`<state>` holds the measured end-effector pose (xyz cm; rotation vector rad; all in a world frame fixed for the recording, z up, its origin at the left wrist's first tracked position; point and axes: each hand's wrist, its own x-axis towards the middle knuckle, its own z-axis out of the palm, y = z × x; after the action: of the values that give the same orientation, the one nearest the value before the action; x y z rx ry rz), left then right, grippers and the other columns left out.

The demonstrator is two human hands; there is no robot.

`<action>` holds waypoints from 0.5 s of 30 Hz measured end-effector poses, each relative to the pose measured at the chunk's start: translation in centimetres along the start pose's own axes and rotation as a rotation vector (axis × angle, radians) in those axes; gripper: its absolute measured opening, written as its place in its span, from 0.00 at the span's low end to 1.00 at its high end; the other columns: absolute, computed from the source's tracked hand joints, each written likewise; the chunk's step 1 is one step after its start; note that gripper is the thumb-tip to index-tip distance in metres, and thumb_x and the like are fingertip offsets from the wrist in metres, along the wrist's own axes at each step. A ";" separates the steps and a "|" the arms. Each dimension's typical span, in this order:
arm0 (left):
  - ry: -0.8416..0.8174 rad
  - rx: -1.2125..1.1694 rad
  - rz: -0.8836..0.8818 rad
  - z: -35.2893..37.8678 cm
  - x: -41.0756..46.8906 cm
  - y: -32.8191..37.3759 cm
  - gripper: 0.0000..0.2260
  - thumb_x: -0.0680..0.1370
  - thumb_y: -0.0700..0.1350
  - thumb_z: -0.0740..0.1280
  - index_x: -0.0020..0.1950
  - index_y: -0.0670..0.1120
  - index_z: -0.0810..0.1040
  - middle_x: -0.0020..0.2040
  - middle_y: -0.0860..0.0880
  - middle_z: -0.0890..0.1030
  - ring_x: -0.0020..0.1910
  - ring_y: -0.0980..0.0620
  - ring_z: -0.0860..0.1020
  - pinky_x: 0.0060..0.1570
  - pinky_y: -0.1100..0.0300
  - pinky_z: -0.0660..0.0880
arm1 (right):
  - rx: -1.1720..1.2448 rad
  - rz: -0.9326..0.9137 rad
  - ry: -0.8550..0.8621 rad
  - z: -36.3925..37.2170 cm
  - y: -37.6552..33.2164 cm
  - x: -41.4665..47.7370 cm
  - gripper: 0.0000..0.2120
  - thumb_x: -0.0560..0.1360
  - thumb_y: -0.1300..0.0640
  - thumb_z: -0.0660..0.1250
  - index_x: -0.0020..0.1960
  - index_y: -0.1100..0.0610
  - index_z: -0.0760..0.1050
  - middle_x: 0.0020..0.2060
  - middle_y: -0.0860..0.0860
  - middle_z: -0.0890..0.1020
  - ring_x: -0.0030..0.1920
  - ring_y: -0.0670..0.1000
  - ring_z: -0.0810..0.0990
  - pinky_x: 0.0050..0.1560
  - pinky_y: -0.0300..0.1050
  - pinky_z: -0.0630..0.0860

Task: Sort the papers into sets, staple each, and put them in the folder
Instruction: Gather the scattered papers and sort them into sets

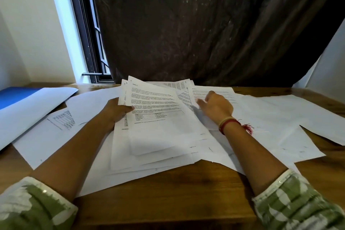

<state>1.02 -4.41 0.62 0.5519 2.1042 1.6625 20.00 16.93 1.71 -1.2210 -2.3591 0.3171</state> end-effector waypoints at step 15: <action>-0.036 -0.033 -0.162 -1.1 0.8 0.1 0.16 0.73 0.30 0.68 0.60 0.39 0.77 0.58 0.39 0.79 0.55 0.36 0.78 0.56 0.40 0.75 | -0.152 0.065 -0.109 1.8 -0.5 -0.8 0.19 0.74 0.41 0.63 0.58 0.52 0.72 0.52 0.52 0.77 0.52 0.55 0.74 0.55 0.52 0.69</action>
<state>-0.26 -4.80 0.94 0.3869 2.0343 1.5820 19.16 15.98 0.09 -1.3858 -2.4781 0.2336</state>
